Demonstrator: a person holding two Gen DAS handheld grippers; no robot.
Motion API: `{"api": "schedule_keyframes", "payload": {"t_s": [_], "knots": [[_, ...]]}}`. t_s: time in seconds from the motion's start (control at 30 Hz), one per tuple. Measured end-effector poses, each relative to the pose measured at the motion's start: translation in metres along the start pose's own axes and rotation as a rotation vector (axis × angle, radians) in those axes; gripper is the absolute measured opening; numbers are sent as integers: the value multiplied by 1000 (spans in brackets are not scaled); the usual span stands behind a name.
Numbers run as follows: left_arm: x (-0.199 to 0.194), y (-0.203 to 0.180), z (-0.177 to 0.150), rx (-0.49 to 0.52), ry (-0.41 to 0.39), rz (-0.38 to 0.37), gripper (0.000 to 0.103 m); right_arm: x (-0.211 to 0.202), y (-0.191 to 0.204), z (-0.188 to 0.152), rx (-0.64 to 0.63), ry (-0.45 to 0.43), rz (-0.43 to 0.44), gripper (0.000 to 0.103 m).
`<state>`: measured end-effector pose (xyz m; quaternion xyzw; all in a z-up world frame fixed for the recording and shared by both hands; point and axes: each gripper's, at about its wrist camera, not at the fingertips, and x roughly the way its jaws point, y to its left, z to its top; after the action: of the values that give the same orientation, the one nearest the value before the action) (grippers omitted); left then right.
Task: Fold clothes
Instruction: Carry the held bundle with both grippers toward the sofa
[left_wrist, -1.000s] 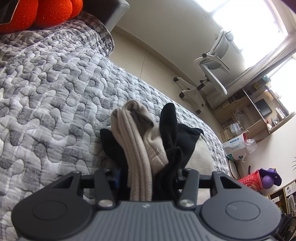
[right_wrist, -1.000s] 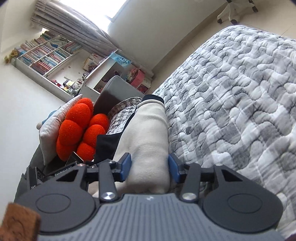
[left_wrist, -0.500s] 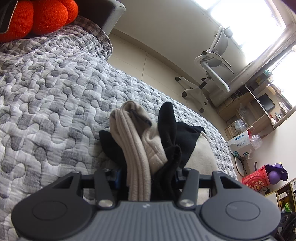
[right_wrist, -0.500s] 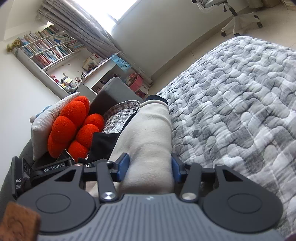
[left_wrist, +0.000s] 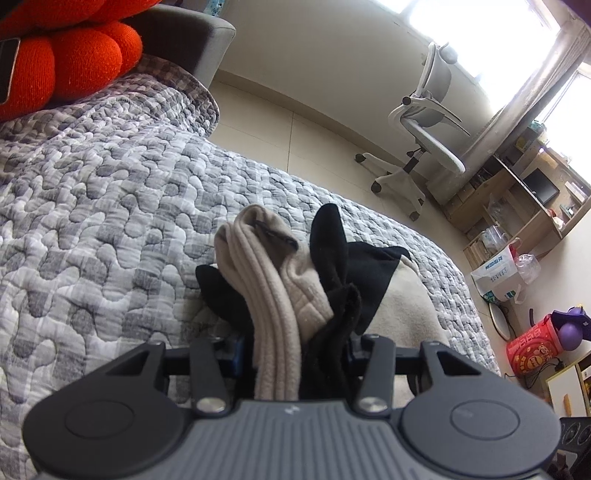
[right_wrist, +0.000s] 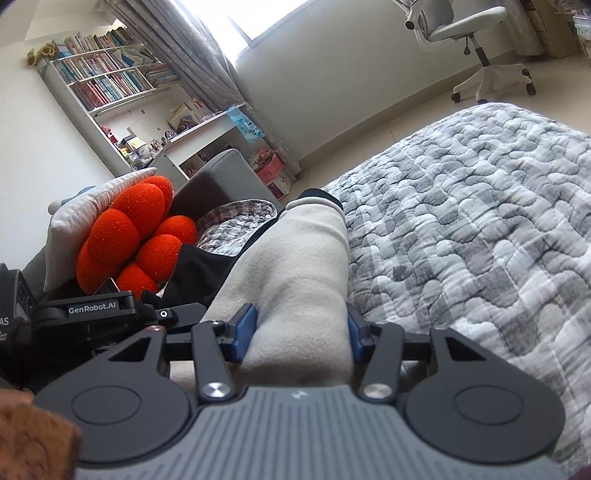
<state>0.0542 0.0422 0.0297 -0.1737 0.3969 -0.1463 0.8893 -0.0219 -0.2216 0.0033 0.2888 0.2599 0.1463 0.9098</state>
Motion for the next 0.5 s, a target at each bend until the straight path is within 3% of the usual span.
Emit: {"api": "schedule_keyframes", "payload": {"t_s": [0.5], "knots": [[-4, -25, -17, 80, -79, 133, 44, -2, -1, -5, -13, -23, 2, 49]]}}
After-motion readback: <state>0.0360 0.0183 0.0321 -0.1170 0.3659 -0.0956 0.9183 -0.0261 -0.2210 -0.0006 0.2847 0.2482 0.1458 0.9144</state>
